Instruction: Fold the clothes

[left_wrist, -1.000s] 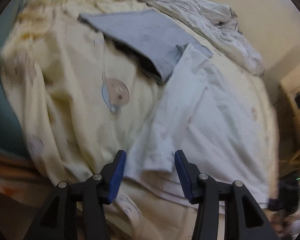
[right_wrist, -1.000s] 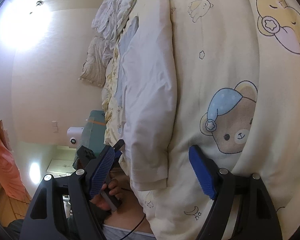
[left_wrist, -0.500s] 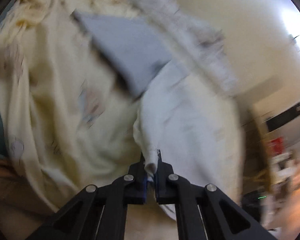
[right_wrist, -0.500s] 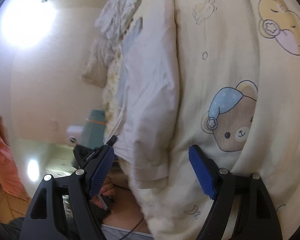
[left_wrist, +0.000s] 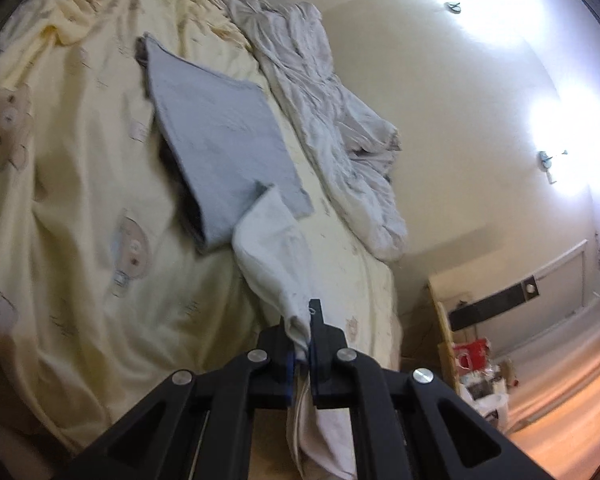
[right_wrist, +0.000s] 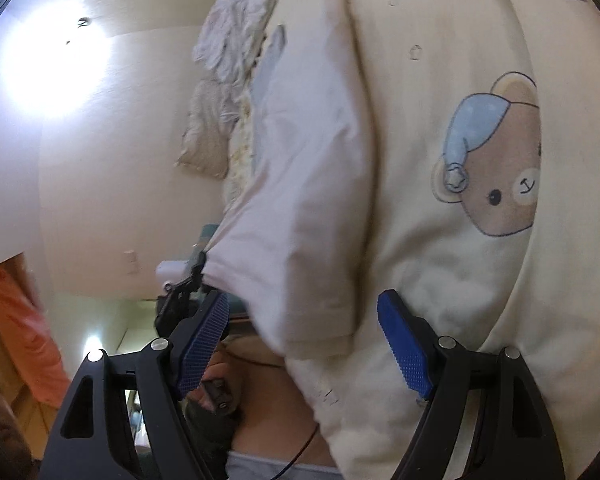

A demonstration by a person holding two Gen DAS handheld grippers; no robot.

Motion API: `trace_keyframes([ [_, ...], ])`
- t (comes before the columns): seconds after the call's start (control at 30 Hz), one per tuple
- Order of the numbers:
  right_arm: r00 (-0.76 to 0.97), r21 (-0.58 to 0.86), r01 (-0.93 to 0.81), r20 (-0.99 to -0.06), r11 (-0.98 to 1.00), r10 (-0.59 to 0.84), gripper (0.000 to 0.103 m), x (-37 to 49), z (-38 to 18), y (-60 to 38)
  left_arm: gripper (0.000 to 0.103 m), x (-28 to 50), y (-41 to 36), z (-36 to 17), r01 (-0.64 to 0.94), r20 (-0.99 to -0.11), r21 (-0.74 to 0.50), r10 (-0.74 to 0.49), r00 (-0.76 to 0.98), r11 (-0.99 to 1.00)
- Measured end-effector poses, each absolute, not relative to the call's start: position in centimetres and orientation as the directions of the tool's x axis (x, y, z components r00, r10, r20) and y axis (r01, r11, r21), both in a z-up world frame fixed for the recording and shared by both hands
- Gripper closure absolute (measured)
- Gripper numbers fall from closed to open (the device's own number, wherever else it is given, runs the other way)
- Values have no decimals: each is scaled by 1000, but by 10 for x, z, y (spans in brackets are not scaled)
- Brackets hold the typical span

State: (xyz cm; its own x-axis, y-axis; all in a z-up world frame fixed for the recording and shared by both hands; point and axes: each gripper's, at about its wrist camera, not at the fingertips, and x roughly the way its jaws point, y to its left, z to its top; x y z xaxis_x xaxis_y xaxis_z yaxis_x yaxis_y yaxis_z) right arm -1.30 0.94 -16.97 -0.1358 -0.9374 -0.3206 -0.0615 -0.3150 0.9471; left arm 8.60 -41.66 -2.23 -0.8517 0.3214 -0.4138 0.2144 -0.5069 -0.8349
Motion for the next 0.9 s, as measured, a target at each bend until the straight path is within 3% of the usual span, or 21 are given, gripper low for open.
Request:
trace_keyframes([
  [0.1, -136, 942, -60, -335, -330, -932, 22, -15, -168, 2, 99, 80, -417, -30, 258, -460, -812, 301, -835, -524],
  [0.33, -115, 918, -81, -395, -387, -911, 20, -34, -173, -28, 99, 83, -422, -34, 249, -440, -832, 317, -840, -495],
  [0.47, -66, 902, 0, -430, -431, -900, 22, -28, -159, -46, 99, 83, -422, -33, 242, -435, -833, 319, -842, -497],
  [0.53, -63, 878, -15, -478, -478, -876, 41, -22, -165, -45, 99, 83, -422, -34, 244, -433, -837, 320, -843, -489],
  [0.6, -84, 872, -59, -490, -486, -868, 78, -14, -175, -35, 99, 81, -420, -34, 246, -436, -838, 325, -839, -488],
  [0.63, -98, 871, -55, -492, -489, -865, 83, -11, -175, -30, 99, 80, -419, -35, 247, -437, -838, 328, -837, -487],
  [0.7, -147, 875, -13, -480, -484, -865, 91, -12, -160, -30, 99, 79, -415, -32, 238, -439, -833, 334, -834, -499],
  [0.9, -292, 911, 106, -355, -399, -888, 92, -23, -88, -13, 99, 67, -395, 22, 67, -348, -833, 426, -835, -549],
])
